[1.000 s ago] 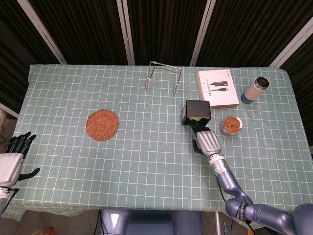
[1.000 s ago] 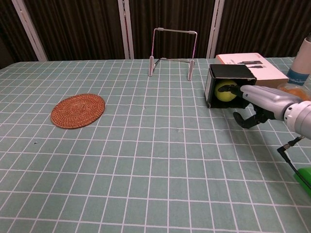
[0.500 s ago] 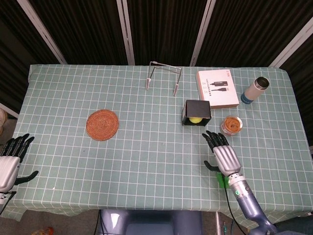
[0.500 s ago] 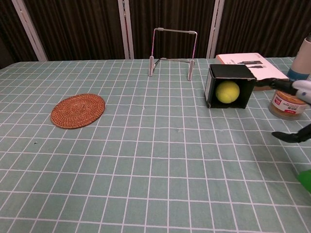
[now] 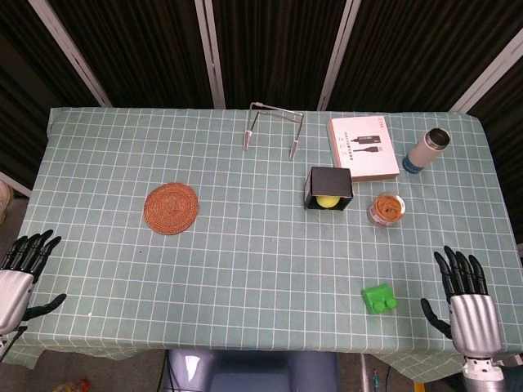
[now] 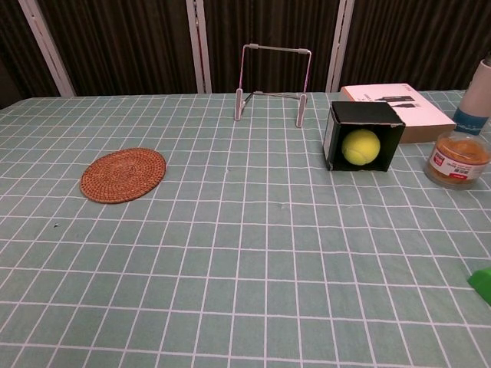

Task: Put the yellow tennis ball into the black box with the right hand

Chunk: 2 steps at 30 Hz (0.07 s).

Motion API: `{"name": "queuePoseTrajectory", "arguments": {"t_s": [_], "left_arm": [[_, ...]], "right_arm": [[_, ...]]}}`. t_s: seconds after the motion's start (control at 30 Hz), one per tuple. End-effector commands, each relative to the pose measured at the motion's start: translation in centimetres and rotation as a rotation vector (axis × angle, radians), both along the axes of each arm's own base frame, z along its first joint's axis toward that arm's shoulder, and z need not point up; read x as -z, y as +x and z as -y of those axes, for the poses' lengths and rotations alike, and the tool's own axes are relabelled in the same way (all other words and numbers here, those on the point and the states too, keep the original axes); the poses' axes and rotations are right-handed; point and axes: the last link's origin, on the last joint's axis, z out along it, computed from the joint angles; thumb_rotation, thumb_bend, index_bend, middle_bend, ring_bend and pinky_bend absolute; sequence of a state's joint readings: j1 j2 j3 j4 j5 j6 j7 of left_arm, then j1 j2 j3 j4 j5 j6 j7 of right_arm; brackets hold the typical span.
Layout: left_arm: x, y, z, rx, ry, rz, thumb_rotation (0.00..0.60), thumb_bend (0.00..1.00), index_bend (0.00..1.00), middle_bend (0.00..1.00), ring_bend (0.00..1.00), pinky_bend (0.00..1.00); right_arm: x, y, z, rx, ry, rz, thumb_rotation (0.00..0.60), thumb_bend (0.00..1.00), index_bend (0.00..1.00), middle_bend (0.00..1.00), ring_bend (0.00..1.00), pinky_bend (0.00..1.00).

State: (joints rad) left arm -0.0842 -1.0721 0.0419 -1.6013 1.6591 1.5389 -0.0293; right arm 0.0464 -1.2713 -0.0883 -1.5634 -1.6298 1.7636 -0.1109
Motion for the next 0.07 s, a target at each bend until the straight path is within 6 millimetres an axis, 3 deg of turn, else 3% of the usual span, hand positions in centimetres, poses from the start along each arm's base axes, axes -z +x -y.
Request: {"name": "queuePoseTrajectory", "arguments": {"t_s": [0.03,0.07], "left_arm": [[0.06,0.0,0.21,0.0,0.004,-0.004,0.6,0.14,0.0,0.0,0.0,0.0],[0.08,-0.08,0.26,-0.004,0.006,-0.006,0.6,0.14,0.0,0.0,0.0,0.0]], "right_arm": [[-0.3,-0.19,-0.07,-0.001,0.014,-0.009,0.6,0.33,0.0,0.0,0.0,0.0],[-0.29,-0.21,-0.01,0.001,0.02,-0.012,0.6,0.33,0.0,0.0,0.0,0.0]]}}
